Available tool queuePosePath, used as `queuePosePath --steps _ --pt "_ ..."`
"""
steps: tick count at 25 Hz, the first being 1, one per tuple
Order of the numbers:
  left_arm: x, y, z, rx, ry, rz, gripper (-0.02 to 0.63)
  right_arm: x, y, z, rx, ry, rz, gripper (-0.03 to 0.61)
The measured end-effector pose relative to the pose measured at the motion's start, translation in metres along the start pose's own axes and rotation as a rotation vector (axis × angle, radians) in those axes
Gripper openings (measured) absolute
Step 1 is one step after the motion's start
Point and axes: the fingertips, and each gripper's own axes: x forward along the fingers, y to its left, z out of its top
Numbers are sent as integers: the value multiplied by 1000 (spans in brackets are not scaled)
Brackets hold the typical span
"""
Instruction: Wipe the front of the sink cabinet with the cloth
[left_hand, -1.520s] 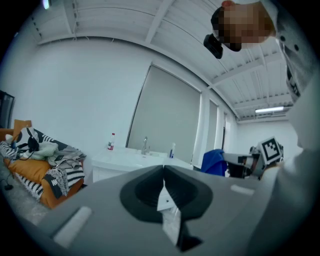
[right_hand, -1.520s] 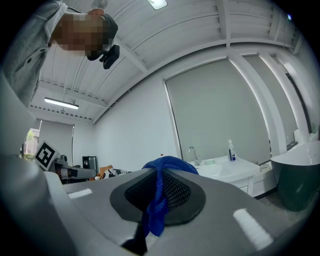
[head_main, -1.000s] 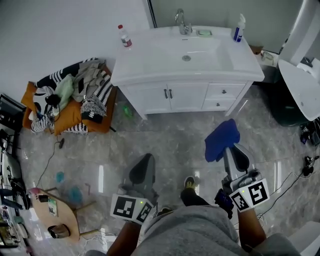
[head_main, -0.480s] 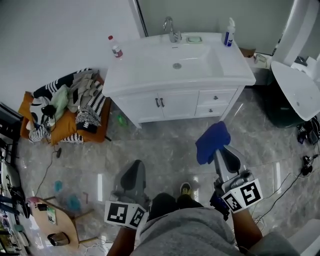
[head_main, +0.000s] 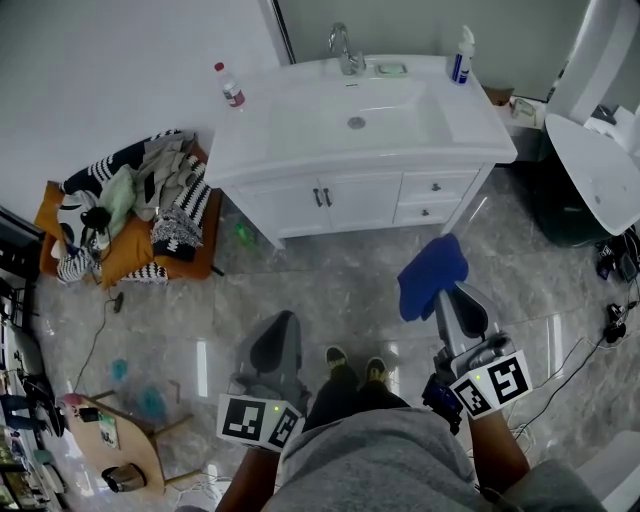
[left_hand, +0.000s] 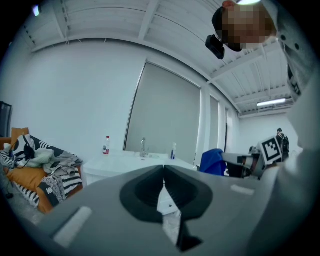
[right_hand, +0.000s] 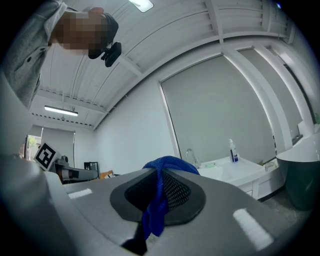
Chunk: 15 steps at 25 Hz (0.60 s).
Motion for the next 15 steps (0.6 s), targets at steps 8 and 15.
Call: queuePosePath --steps 8,15 --pt "15 32 -3 -25 1 -35 12 30 14 0 -37 13 -27 28" --pt "31 66 -4 -48 3 -59 12 60 20 -3 -66 36 -55 28"
